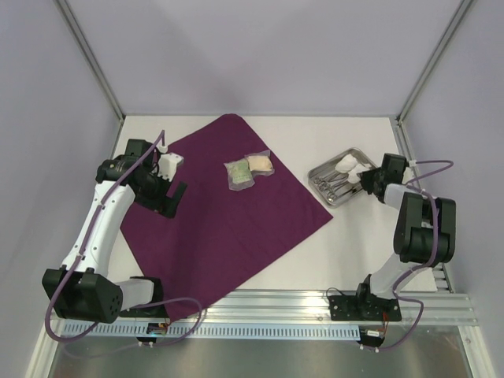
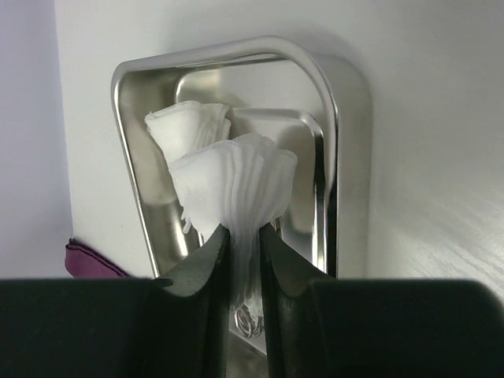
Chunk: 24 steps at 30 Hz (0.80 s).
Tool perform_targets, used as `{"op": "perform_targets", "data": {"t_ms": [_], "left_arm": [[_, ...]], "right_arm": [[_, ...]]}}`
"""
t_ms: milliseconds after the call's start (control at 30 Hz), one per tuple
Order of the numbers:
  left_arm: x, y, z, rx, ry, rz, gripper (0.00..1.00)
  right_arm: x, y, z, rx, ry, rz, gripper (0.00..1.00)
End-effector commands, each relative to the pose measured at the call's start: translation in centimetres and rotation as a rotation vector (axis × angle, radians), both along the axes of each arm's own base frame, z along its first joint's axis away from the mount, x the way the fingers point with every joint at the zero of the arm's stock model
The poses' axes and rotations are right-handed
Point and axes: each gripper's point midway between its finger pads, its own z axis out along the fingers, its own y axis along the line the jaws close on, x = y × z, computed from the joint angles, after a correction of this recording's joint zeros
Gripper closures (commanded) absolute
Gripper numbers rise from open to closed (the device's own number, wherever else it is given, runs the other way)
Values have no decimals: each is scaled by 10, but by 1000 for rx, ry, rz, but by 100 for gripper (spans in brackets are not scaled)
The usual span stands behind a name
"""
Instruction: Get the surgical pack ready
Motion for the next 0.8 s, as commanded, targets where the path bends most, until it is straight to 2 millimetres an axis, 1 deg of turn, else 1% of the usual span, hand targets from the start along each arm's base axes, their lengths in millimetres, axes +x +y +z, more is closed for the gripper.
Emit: {"op": "perform_targets", "data": {"t_ms": [0, 33, 233, 267, 333, 367, 400, 433, 533, 567, 633, 733, 767], "left_arm": [[1, -2, 3, -14, -25, 10, 0], [1, -3, 3, -16, -26, 9, 0], [2, -3, 4, -17, -30, 6, 0], [3, -3, 4, -17, -30, 6, 0], [3, -3, 4, -18, -31, 4, 0], [3, -3, 4, -18, -32, 5, 0], [3, -3, 5, -19, -34, 2, 0], [3, -3, 5, -18, -36, 4, 0], [3, -3, 8, -20, -45, 2, 0], [3, -4, 8, -22, -46, 2, 0], [2, -3, 9, -22, -49, 1, 0], [2, -4, 11, -26, -57, -2, 0], [2, -4, 12, -27, -60, -4, 0]], "right_arm": [[21, -14, 11, -9, -63, -62, 99], [23, -15, 6, -9, -52, -61, 100], [29, -16, -2, -12, -36, -56, 99], [31, -22, -1, -37, -35, -80, 99], [31, -23, -6, -44, -20, -79, 94], [32, -26, -7, -51, -15, -83, 87], [34, -26, -7, -50, -8, -83, 86], [34, -26, -12, -49, 8, -82, 84], [35, -25, -12, -46, 12, -78, 79], [35, -26, -11, -42, 10, -86, 76], [33, -27, -10, -48, 12, -90, 73], [30, -28, -6, -54, 14, -96, 63], [30, -28, -5, -58, 13, -97, 57]]}}
